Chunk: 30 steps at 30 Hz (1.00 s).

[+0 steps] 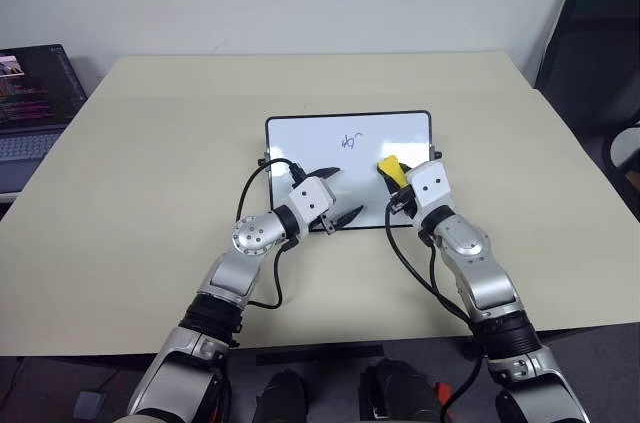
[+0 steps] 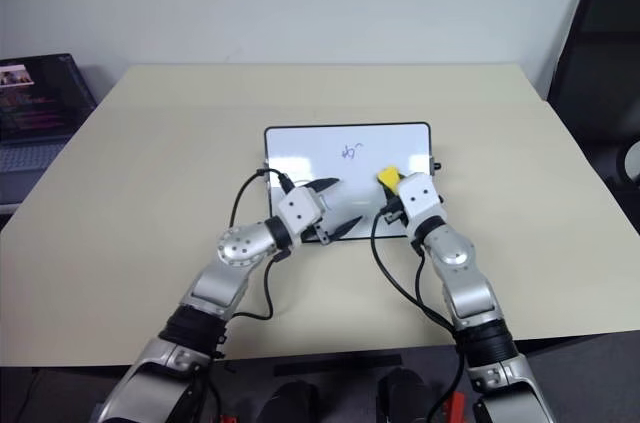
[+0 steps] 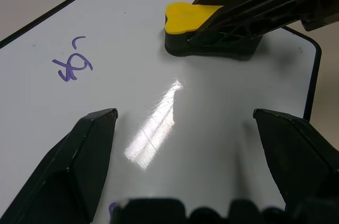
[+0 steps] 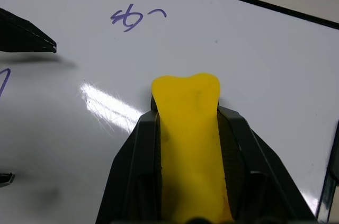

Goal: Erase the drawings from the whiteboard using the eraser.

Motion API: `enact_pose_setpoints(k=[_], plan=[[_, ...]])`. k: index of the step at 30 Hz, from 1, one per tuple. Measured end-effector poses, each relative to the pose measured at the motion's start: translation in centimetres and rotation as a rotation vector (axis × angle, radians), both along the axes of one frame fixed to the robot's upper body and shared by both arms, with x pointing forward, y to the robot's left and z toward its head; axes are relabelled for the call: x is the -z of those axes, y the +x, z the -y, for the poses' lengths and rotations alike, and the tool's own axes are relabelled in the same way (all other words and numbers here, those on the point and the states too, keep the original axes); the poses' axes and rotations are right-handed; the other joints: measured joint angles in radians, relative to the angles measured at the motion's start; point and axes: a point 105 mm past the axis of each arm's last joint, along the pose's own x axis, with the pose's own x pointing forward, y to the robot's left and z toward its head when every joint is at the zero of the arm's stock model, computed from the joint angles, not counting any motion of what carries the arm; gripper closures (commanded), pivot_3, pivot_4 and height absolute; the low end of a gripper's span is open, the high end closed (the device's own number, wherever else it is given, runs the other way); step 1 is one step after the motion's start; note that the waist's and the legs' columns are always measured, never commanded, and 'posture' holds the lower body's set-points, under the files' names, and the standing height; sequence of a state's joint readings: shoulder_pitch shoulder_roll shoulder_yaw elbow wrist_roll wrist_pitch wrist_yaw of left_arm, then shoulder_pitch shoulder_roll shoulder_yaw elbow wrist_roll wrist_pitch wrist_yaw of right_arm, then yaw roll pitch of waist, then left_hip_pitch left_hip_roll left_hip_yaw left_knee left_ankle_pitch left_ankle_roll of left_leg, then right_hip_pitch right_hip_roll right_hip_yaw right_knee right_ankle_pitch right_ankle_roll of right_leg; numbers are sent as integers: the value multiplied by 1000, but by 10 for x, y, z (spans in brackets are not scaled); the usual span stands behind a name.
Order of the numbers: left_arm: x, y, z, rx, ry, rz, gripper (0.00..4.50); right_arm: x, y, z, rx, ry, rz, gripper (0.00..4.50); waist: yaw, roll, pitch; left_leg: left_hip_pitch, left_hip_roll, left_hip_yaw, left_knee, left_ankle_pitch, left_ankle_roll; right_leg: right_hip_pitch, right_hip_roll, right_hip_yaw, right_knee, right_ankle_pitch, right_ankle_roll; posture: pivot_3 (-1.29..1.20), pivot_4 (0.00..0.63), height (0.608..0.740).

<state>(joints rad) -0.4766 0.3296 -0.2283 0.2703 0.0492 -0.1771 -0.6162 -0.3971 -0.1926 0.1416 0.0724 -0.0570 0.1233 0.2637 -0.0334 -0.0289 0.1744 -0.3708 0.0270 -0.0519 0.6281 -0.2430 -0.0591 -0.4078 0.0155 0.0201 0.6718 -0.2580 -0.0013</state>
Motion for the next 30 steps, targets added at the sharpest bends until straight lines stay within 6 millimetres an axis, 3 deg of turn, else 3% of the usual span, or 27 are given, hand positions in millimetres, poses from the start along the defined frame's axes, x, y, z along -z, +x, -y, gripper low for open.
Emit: enact_pose_setpoints(k=[6,17,30], plan=[[-1,-3,-2,-16,-4,8,0,6,0,1,-15,-51,-24,3403,0,0,0,4,1,0,0,0,0,2,0,0,2,0,0,0,150,740],[-2,-4,-13,-65,-6,4,0,28,-24,24,-34,-104,-107,3403,2,0,0,4,0,0,1,0,0,3,0,0,2,0,0,0,150,740],[0,-5,-21,-106,-6,-2,0,11,-19,48,33,-51,-64,3403,4,-3,2,2,0,-1,0,0,0,1,0,0,1,0,0,0,150,740]])
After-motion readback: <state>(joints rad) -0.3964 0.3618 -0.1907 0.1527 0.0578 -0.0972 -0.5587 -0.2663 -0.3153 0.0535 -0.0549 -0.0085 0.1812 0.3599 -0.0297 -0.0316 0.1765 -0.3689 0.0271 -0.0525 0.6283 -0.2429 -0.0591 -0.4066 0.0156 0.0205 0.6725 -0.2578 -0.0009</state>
